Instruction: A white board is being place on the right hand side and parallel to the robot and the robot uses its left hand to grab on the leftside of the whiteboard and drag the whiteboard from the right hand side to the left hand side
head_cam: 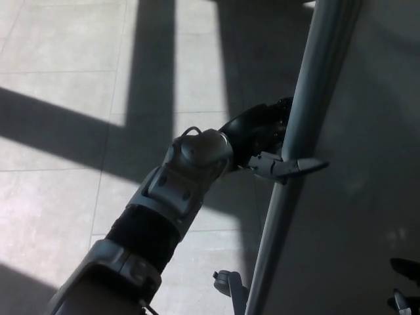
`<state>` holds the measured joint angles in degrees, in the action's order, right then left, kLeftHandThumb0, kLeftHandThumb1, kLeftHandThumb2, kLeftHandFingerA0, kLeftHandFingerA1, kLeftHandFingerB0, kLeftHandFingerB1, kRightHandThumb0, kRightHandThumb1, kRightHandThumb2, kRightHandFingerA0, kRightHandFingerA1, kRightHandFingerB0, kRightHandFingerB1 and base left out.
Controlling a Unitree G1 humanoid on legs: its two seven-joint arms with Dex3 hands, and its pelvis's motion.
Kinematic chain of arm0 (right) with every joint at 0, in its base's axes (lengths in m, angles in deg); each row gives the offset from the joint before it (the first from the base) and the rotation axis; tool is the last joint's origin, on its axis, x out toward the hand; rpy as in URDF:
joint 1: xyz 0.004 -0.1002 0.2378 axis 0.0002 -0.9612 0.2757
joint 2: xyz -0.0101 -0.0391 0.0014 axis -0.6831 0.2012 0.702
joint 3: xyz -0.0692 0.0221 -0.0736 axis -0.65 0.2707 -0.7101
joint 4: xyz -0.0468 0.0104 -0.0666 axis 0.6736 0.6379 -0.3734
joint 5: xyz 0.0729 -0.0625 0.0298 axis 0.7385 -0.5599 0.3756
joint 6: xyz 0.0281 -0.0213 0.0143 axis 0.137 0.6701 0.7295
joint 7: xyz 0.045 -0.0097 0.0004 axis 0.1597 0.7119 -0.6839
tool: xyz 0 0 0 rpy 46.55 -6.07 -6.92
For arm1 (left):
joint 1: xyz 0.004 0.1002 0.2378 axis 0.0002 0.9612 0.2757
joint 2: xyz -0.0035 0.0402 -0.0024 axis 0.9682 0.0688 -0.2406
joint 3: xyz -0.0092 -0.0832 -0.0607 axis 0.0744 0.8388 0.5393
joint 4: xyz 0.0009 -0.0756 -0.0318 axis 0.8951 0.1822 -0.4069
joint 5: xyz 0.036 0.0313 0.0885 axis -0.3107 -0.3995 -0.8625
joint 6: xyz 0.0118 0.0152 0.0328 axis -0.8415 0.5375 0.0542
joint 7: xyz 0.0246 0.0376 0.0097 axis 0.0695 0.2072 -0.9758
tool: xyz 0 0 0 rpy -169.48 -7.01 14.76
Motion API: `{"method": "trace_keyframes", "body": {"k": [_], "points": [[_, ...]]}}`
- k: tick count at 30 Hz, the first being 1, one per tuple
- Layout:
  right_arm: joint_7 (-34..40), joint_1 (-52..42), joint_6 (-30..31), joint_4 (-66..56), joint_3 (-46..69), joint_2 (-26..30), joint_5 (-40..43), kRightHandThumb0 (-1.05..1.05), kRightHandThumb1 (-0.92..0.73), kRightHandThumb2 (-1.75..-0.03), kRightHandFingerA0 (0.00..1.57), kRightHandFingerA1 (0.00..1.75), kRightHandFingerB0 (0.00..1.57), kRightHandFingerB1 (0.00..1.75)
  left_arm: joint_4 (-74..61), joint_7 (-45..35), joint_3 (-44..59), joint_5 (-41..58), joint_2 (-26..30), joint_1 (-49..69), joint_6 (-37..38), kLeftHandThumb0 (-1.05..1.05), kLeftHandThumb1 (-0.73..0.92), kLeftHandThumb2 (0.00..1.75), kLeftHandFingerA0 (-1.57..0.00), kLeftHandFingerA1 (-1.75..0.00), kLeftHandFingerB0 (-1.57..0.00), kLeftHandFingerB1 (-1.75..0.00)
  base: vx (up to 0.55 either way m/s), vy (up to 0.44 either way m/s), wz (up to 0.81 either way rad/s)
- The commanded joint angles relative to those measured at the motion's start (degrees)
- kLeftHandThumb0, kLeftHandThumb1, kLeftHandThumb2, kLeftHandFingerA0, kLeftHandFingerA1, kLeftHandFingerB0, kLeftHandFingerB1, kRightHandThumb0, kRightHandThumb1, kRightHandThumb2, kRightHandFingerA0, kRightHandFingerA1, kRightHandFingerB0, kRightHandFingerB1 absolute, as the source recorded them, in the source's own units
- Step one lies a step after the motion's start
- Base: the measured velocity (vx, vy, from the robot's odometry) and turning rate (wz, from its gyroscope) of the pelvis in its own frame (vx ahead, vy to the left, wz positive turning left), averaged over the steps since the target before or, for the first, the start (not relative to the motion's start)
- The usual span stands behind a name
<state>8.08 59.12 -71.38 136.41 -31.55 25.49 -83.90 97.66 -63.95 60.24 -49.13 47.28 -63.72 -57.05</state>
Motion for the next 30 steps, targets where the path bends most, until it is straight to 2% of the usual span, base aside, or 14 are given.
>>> {"method": "trace_keyframes", "body": {"k": [1,2,3,4,5,8,13,14,15,18,20,21,28,30], "points": [[-1.1,0.3,-0.2,0.0,0.3,0.8,0.8,-0.52,-0.65,-1.07,0.56,0.64,0.26,0.51,4.0,8.6,0.5,-4.0,-2.1,-1.9,6.3,-0.74,0.42,0.82,0.0,-0.12,0.0,-0.03,0.0,0.0,0.0],[-0.6,0.5,0.3,0.0,0.1,0.8,0.5,-0.52,-0.65,-1.07,0.56,0.64,0.26,0.51,4.3,9.4,1.0,-3.7,-2.5,-2.0,6.1,-0.74,0.42,0.82,0.0,-0.12,0.0,-0.03,0.0,0.0,0.0],[-0.9,0.7,0.2,0.1,0.2,0.8,0.6,-0.52,-0.65,-1.06,0.57,0.64,0.27,0.51,4.2,13.0,1.5,-4.4,-3.2,-1.4,6.9,-0.71,0.42,0.76,-0.1,-0.42,-0.06,-0.25,0.0,0.0,0.0],[-0.9,0.9,0.2,0.1,0.2,0.7,0.6,-0.52,-0.65,-1.06,0.57,0.65,0.27,0.51,3.9,16.8,1.7,-5.6,-3.7,-0.7,7.8,-0.7,0.51,0.56,-0.43,-0.52,-0.37,-0.41,0.0,0.0,0.0],[-0.6,1.0,0.2,0.1,0.1,0.8,0.5,-0.53,-0.65,-1.06,0.58,0.65,0.28,0.51,3.8,21.0,2.5,-6.2,-4.5,-0.3,8.5,-0.46,0.54,0.59,-0.58,-1.46,-0.54,-1.35,0.0,0.0,0.0],[0.1,1.5,0.1,0.1,0.0,1.0,0.2,-0.53,-0.64,-1.06,0.59,0.65,0.29,0.52,3.5,29.1,3.3,-8.2,-5.5,-0.5,9.8,-0.2,0.68,0.56,-0.78,-1.75,-0.63,-1.75,0.0,0.0,0.0],[-0.4,2.8,0.7,0.1,0.2,0.9,0.5,-0.52,-0.64,-1.06,0.58,0.65,0.28,0.51,2.3,28.6,4.6,-7.8,-3.1,-1.9,9.1,-0.26,0.64,0.59,-0.66,-1.51,-0.72,-1.36,0.0,0.0,0.0],[-0.7,3.3,0.7,0.1,0.2,0.9,0.6,-0.52,-0.65,-1.06,0.57,0.65,0.27,0.51,2.4,28.1,4.8,-7.6,-2.3,-2.4,9.6,-0.25,0.69,0.56,-0.7,-1.69,-0.6,-1.49,0.0,0.0,0.0],[-0.3,3.7,1.0,0.0,0.1,0.8,0.5,-0.5,-0.65,-1.06,0.57,0.64,0.28,0.51,2.7,26.4,5.6,-6.7,-1.0,-2.1,12.2,-0.35,0.47,0.82,-1.08,-1.38,-0.88,-1.24,0.0,0.0,0.0],[-0.7,3.8,0.8,0.0,0.2,0.7,0.7,-0.52,-0.65,-1.06,0.56,0.64,0.27,0.51,0.7,24.7,6.7,-6.1,0.7,-0.5,12.6,-0.34,0.45,0.84,-1.11,-1.35,-0.89,-1.19,0.0,0.0,0.0],[-0.1,3.7,0.6,0.0,0.0,1.0,0.2,-0.52,-0.65,-1.06,0.57,0.64,0.27,0.51,-1.5,23.9,6.8,-6.4,1.5,1.0,11.8,-0.34,0.45,0.83,-1.12,-1.36,-0.89,-1.19,0.0,0.0,0.0],[0.5,3.7,0.7,0.0,-0.2,1.0,0.0,-0.53,-0.66,-1.06,0.58,0.64,0.28,0.51,-2.7,23.1,6.7,-6.6,2.4,2.3,13.2,-0.26,0.64,0.58,-0.78,-1.7,-0.68,-1.56,0.0,0.0,0.0],[0.1,4.5,1.2,-0.1,-0.3,1.1,0.0,-0.53,-0.66,-1.07,0.57,0.64,0.27,0.51,-13.0,20.1,8.0,-7.0,7.6,10.2,14.9,-0.26,0.66,0.56,-0.78,-1.75,-0.55,-1.74,0.0,0.0,0.0],[0.5,4.3,0.8,0.0,-0.5,1.1,-0.1,-0.53,-0.66,-1.06,0.57,0.65,0.28,0.51,-15.2,19.1,8.2,-6.7,8.6,11.9,15.0,-0.26,0.65,0.58,-0.79,-1.69,-0.66,-1.55,0.0,0.0,0.0]]}}
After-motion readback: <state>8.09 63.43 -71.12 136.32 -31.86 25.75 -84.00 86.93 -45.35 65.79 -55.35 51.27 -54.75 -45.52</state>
